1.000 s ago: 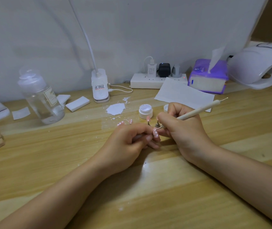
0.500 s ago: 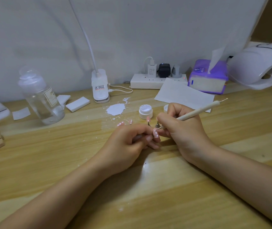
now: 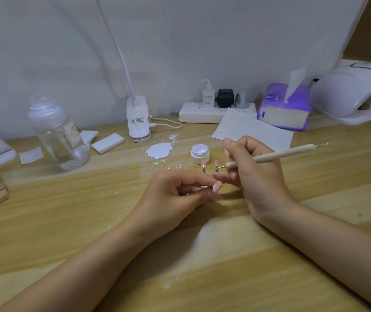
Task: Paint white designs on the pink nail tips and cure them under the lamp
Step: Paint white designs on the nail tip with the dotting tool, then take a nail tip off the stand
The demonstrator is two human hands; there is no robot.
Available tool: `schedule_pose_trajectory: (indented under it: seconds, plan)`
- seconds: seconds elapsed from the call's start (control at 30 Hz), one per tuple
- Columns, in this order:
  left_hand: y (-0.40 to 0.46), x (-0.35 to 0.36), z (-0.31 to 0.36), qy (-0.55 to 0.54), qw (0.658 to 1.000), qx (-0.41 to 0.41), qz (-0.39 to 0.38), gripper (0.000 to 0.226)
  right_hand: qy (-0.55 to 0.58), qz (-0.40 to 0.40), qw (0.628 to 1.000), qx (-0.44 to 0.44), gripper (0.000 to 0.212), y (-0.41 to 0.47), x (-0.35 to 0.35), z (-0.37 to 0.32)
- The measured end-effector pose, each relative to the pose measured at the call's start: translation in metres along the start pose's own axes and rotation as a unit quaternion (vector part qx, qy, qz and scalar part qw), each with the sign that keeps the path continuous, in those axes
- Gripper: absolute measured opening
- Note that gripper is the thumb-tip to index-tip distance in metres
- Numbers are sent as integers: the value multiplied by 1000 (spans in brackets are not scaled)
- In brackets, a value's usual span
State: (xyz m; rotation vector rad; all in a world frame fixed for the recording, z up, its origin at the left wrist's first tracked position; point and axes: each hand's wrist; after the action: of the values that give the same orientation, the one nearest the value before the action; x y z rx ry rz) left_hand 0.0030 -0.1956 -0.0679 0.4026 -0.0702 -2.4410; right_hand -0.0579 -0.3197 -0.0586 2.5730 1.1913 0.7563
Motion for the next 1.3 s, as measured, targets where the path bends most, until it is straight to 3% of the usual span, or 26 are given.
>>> schedule_pose_trajectory:
  seconds: [0.13,0.37,0.57,0.77,0.97,1.3]
  plan:
    - [-3,0,3,-18,999,36,23,6,-12,30,999,-3,38,2,0,1]
    - [-3,-2,11,27,980,144,135,2,-27,36,999,-12,37,0,2,-1]
    - [8,-13,15,10,973,101,208,14,-35,25,999,-15,38,-1,2,-2]
    - [13,-16,11,144,964,84,209,18,-61,13,998,-15,44,-1,3,-2]
    - [16,-15,2,193,959,26,203,27,-64,1,998,-29,41,-1,2,-1]
    - [17,-17,-7,288,936,42,199,45,-69,-6,997,-41,42,0,1,2]
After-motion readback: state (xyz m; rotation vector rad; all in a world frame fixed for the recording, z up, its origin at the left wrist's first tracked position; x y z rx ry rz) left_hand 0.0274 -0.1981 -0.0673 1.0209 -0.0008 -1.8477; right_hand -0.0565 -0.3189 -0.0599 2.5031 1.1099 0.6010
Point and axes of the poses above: each hand's wrist, its own y-axis towards the middle knuckle, its own x-axis out of the palm, z = x × y, and after that the axes turned 11 degrees about -x, right-handed
